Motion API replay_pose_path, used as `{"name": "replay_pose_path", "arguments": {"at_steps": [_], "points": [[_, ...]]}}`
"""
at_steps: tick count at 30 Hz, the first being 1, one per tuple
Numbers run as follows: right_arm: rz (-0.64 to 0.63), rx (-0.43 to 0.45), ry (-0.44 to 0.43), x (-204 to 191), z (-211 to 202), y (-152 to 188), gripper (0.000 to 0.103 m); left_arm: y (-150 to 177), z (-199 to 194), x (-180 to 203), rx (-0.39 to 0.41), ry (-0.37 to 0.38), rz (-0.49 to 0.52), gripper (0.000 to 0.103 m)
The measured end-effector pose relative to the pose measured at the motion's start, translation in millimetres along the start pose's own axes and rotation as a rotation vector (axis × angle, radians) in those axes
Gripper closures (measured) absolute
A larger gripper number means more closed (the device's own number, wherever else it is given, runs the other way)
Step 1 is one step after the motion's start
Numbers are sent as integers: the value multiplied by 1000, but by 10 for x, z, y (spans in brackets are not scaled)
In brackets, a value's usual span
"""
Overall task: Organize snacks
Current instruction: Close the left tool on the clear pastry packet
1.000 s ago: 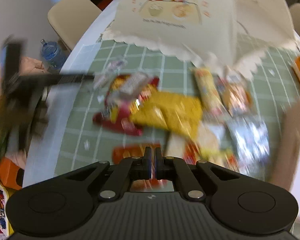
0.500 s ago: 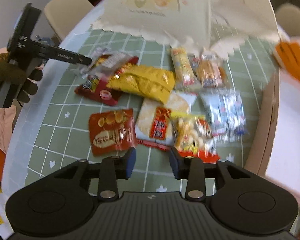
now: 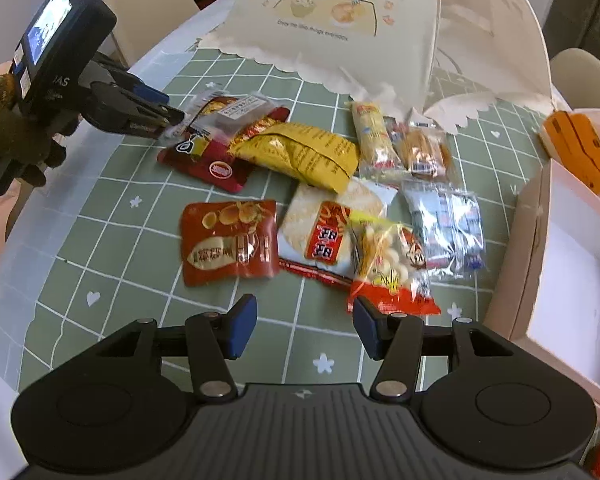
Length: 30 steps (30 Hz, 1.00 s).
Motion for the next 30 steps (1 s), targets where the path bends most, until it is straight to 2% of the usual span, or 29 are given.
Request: {"name": "replay_pose_path", "arguments": {"at_steps": [3,5,8,12,15,16,18,20,23,26,30], "points": [[9,8,-1,-6,-48,21,50,-21,-15,-217,2,129,-184,71],[19,10,-4,-12,-73,42,49,-5,-38,-281,16,160,-240,71],[28,-3,-13,-36,-55,81,48,37,-18,-192,-10,159,-189,71],[21,-18,-24,-98,-24,118,48,43,6,-50,6,154,-140,60],[8,-19,-25,-136,-40,135,48,18,53,-116,21,115,-188,59],[4,-18,-23,-143,-49,137,48,24,80,-161,15,90,-211,53],[0,-17,-20,-136,-60,142,48,22,155,-261,1,64,-268,51],[4,-15,-16,-112,-63,139,48,32,188,-308,-3,76,-300,50],[-4,12,-12,-57,-79,68,48,33,187,-299,11,90,-291,54],[-18,74,-10,28,-130,-142,46,64,153,-325,6,105,-300,59],[96,157,-65,315,-92,-550,36,240,-34,-256,-1,160,-359,61]]}}
Point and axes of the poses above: each gripper's, at about its wrist camera, not at the fingertips, and z roughly the way its jaws point, x to its right, y to its underside, the point moved 4 cm from there along z, roughly the way its jaws point, and after that the axes turned 12 degrees about -z, right-handed, at the moved point
